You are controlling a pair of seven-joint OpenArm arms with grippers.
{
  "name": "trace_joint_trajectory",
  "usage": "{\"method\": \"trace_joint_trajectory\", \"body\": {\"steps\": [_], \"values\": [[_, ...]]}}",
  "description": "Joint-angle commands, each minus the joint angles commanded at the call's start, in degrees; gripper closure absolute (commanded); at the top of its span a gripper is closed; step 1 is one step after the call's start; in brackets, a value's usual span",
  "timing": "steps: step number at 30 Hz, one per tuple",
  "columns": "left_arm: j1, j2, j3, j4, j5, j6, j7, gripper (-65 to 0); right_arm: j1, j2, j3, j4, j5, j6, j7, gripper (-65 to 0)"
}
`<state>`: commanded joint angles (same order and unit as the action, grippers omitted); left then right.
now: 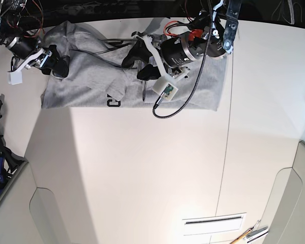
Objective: Fold the T-shirt properly
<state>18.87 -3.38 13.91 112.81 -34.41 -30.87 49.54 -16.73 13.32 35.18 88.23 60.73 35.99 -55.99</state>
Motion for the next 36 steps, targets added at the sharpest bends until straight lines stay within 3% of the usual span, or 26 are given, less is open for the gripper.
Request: {"method": "trace_joint_trajectory", "body": {"steps": [6,19,28,36], "values": [[0.0,0.0,0.0,0.0,0.04,0.0,0.02,-37.5,-0.31,0.0,0.0,6.99,-2.51,-0.72,-0.46,-41.7],[0.0,0.02,0.0,0.0,1.27,0.0,-0.02,-37.5,-0.28,-1.14,-1.95,5.73,-10.91,-2.89,2.43,-41.8],[0.02,-0.39,0.0,0.0,1.27,0.0,0.46,-37.5,-0.15,-0.94,-4.35,5.73,-18.84,-9.07,5.01,-41.8],[0.04,-0.46,0.0,0.0,2.67,0.0,0.85,-37.5,-0.13,-0.94,-2.56,6.78,-18.69,-9.25,4.72,-41.8]]}}
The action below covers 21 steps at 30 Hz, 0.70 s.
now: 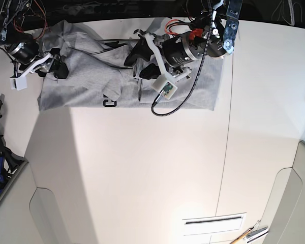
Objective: Fold the T-shirt properly
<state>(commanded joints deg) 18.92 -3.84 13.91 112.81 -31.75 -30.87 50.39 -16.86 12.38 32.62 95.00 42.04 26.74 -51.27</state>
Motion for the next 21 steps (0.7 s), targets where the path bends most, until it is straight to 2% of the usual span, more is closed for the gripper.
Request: {"method": "trace_joint_trajectory", "body": {"steps": [6,8,21], "values": [[-0.04,0.0,0.0,0.0,0.13,0.0,0.0,-37.5,0.0,1.16,1.88,2.05,-1.16,-0.15,-0.28,-41.8],[-0.02,0.0,0.0,0.0,0.11,0.0,0.0,-37.5,0.0,1.27,1.88,2.05,-2.27,-1.11,-0.13,-41.8],[-0.02,0.0,0.0,0.0,0.09,0.0,0.0,-37.5,0.0,1.25,1.75,1.95,-2.78,-0.98,0.57,-41.8]]}}
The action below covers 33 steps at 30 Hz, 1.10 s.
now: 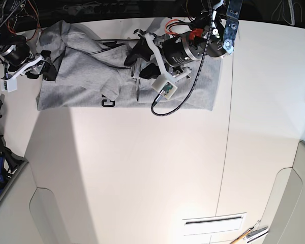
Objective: Fold the T-shirt properly
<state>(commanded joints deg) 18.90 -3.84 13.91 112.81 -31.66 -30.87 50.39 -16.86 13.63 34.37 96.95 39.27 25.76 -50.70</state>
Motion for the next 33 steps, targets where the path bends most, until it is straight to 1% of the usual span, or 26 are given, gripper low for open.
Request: {"method": "trace_joint_trajectory", "body": {"steps": [3,8,13,14,15,18,19,21,27,29,30,31,32,33], "values": [[0.02,0.0,0.0,0.0,0.0,0.0,0.09,-37.5,0.0,0.04,0.0,-0.04,-2.14,0.0,1.14,-41.8],[0.02,0.0,0.0,0.0,-0.02,0.02,1.07,-37.5,-0.02,0.02,-0.09,-0.07,-2.21,0.15,1.18,-41.8],[0.02,0.0,0.0,0.0,-0.02,0.02,1.07,-37.5,0.0,0.04,-2.8,-3.67,-2.51,0.26,1.81,-41.8],[0.02,0.0,0.0,0.0,-0.04,0.02,1.07,-37.5,0.0,0.0,-3.19,-4.55,-2.47,1.36,2.1,-41.8],[0.02,0.0,0.0,0.0,-0.02,0.02,1.07,-37.5,0.0,0.0,-3.39,-5.03,-2.4,1.68,2.32,-41.8],[0.17,0.0,0.0,0.0,-0.02,0.02,1.09,-37.5,0.0,0.0,-3.39,-5.18,-1.09,1.75,2.47,-41.8],[0.17,0.0,0.0,0.0,-0.02,0.02,1.09,-37.5,0.0,-0.02,-3.39,-5.18,0.48,3.19,2.01,-41.8],[0.15,0.0,0.0,0.0,-0.02,0.02,1.05,-37.5,0.0,-0.04,-3.41,-5.18,3.52,4.28,0.37,-41.8],[0.15,0.0,0.0,0.0,-0.04,0.02,1.05,-37.5,0.0,-0.17,-4.44,-5.18,3.8,4.33,0.13,-41.7],[0.15,0.02,0.0,0.0,-0.04,0.02,1.05,-37.5,0.0,-0.17,-4.72,-5.18,3.8,4.37,0.85,-41.5],[0.15,0.02,0.0,0.0,-0.13,0.02,1.03,-37.5,0.0,-0.17,-4.72,-5.18,3.8,4.7,1.25,-39.9],[0.13,0.0,0.0,0.0,-0.57,0.02,0.87,-37.5,0.02,-0.17,-4.72,-5.18,3.78,4.7,1.66,-33.7],[0.11,0.02,0.0,0.02,-1.4,0.0,0.81,-37.4,0.02,-0.15,-4.72,-5.18,3.56,4.68,2.14,-24.6],[-0.09,0.0,0.0,0.35,-2.78,-0.07,0.85,-36.4,0.02,-0.15,-4.72,-5.18,2.95,4.68,2.82,-14.1]]}}
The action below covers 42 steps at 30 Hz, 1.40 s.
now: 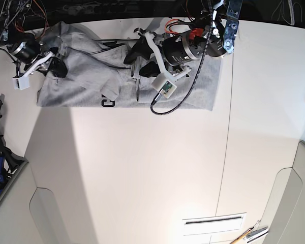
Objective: Fold the T-shirt properly
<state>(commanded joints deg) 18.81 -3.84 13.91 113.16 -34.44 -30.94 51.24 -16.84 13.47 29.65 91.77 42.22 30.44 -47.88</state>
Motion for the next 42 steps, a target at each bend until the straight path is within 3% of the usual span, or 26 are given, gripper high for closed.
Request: {"method": "trace_joint_trajectory", "body": {"steps": [1,2,4,7,10,15,18,23,24,29,34,39,42], "values": [[-0.31,0.0,0.0,1.01,-0.98,-0.17,0.0,-32.6,0.0,0.02,0.0,0.0,-0.92,0.0,1.07,-4.4],[-0.63,0.0,0.0,2.6,-1.31,-0.2,0.07,-28.0,0.0,0.02,0.0,0.0,-2.01,0.0,2.4,0.0],[-0.87,0.0,-0.11,6.95,-0.9,-0.17,0.26,-23.4,0.02,0.17,0.02,0.02,-3.3,0.02,4.07,0.0],[-0.68,-0.02,-0.13,11.06,4.11,-0.15,1.44,-23.4,0.68,1.38,0.35,0.11,-3.32,0.02,4.28,0.0],[-0.55,-0.07,-1.18,10.45,8.85,0.15,1.68,-23.4,1.97,4.92,1.51,0.11,-3.69,0.04,4.15,0.0],[-0.57,-0.15,-9.09,8.5,10.29,1.84,0.81,-23.4,3.58,11.93,3.85,0.15,-1.73,0.04,3.61,0.0],[-0.57,-0.13,-13.55,4.28,10.27,1.84,0.76,-23.4,6.86,14.45,3.89,0.28,1.09,2.47,-0.83,0.0],[-0.57,-0.13,-15.06,-7.41,9.64,2.01,-0.09,-23.4,12.98,14.93,3.85,5.07,9.27,2.8,-8.85,0.0],[-0.57,-0.13,-15.06,-9.42,9.49,1.99,-0.66,-23.4,14.1,14.45,3.69,7.04,9.88,3.43,-9.94,0.0],[-0.72,0.13,-14.93,-15.23,8.0,1.99,-2.4,-23.4,15.37,9.2,-0.39,19.91,9.6,3.43,-11.54,0.0],[-0.87,0.2,-13.0,-15.91,6.36,2.01,-3.08,-23.4,15.06,2.73,-16.33,24.9,6.47,3.43,-11.82,0.0],[-0.87,0.17,-12.85,-15.91,6.4,2.03,-3.26,-23.4,10.03,-4.98,-31.1,24.81,-2.05,3.37,-11.98,0.0],[-1.4,0.2,-12.85,-15.91,6.36,2.03,-3.43,-23.4,7.23,-6.67,-37.55,24.79,-6.64,2.73,-10.51,0.0]]}}
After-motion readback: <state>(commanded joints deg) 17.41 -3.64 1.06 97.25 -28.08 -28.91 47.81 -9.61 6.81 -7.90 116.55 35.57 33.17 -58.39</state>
